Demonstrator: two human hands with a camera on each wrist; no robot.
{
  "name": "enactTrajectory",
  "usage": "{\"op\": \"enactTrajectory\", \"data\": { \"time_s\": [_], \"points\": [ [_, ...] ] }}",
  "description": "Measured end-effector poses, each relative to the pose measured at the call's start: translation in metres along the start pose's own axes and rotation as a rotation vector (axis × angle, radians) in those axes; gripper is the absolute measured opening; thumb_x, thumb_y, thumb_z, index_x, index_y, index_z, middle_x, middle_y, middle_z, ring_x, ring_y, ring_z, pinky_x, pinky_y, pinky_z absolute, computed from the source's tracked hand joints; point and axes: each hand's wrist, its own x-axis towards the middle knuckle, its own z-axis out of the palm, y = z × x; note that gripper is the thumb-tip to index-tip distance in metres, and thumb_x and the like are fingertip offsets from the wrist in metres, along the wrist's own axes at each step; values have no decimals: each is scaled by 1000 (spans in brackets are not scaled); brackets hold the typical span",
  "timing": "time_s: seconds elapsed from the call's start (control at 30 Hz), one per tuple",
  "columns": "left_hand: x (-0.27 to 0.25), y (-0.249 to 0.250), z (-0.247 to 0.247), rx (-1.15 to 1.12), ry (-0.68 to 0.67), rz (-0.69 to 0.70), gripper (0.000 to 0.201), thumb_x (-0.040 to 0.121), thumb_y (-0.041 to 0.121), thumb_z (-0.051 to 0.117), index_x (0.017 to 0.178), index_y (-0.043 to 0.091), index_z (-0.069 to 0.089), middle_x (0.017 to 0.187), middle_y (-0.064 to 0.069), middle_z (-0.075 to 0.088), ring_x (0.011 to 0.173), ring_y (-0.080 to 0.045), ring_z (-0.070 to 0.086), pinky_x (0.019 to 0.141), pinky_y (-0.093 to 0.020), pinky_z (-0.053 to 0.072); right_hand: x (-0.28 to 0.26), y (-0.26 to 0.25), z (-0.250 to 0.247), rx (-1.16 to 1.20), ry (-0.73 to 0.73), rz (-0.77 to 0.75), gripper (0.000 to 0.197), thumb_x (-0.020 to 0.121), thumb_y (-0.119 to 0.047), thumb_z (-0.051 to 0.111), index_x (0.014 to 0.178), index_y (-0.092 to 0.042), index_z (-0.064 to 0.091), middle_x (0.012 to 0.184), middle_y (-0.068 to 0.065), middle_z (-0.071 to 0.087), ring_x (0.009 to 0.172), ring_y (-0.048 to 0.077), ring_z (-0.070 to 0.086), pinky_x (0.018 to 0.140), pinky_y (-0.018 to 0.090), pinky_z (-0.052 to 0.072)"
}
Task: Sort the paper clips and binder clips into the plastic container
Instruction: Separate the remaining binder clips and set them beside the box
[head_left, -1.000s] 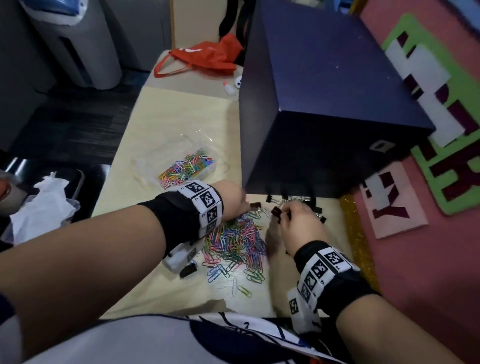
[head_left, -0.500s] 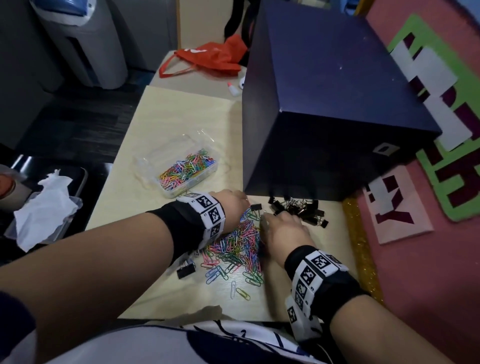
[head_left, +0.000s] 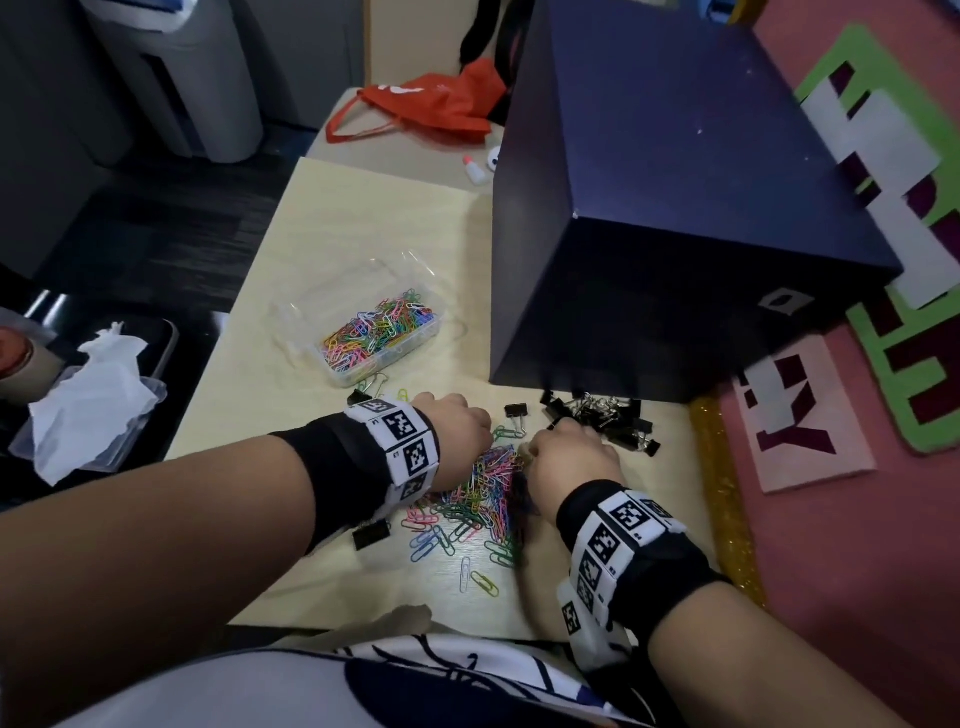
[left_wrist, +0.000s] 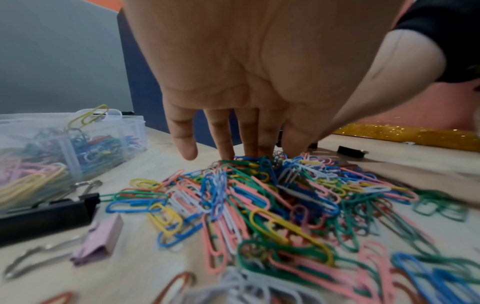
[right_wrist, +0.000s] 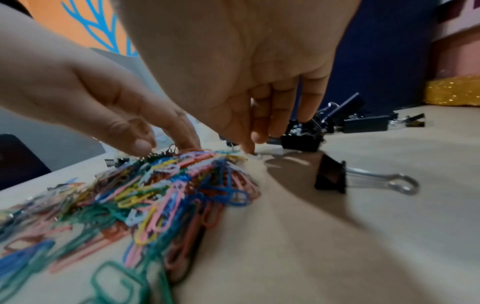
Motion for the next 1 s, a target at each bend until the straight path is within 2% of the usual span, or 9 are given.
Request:
{"op": "enactTrajectory", "data": {
  "time_s": [0.13,0.2,0.3,0.37,0.47,0.67,0.77,0.87,1.0],
  "points": [
    [-8,4,-1,2,13,38,33,93,27,46,125,25,56,128,4,51,113,-25,47,86,-42,43,6,-4,-8,77,36,-36,41,91,-20,43,131,-23,48,132,4,46,123,26,41,101,38,33],
    [-9,3,-5,-24,27,36,35,94,27,46,127,26,54,128,2,52,115,-25,49,89,-43,42,9,-5,-13,78,-39,-72,55,88,-14,45,140,-29,37,138,4,41,128,26,36,104,39,32],
    [-11,0,-8,-107,51,38,37,93,26,46,130,28,51,130,2,51,118,-23,51,93,-43,42,12,-4,-17,51,-149,-13,69,83,-7,49,145,-28,28,142,6,36,131,30,33,107,43,32],
    [-15,-5,-7,-146,86,28,38,93,25,45,130,29,51,131,3,50,118,-23,52,94,-43,42,15,-3,-17,90,-112,12,64,83,-7,47,143,-26,32,140,7,37,130,29,34,107,43,34],
    [-24,-16,-6,-165,149,-29,37,91,26,47,127,29,54,127,2,52,113,-24,55,90,-41,46,16,-9,-13,124,-34,-77,50,87,-9,41,135,-23,42,136,4,42,126,26,38,103,41,38],
    [-42,-53,-1,-260,304,-186,30,91,21,49,120,26,58,122,2,53,110,-22,56,89,-35,49,12,-40,-7,17,-87,-203,40,88,-11,44,127,-18,49,127,6,47,122,27,43,98,38,39],
    [-51,-72,5,-269,257,-334,32,91,15,50,122,21,57,121,-2,54,108,-25,57,87,-36,51,17,-55,-11,74,-24,-259,39,87,-8,45,122,-22,54,122,4,50,118,26,47,97,37,40],
    [-60,-81,13,-171,150,-379,40,89,10,53,127,21,53,117,-4,53,102,-26,59,82,-40,54,24,-71,-12,110,30,-346,42,88,-6,43,124,-24,54,124,3,50,119,25,46,98,38,41],
    [-67,-80,27,-82,95,-357,39,89,12,53,126,24,54,123,-3,48,105,-27,54,77,-38,52,29,-93,-12,51,-32,-493,60,86,-3,38,141,-27,38,144,-2,37,130,25,37,106,42,35]
  ]
}}
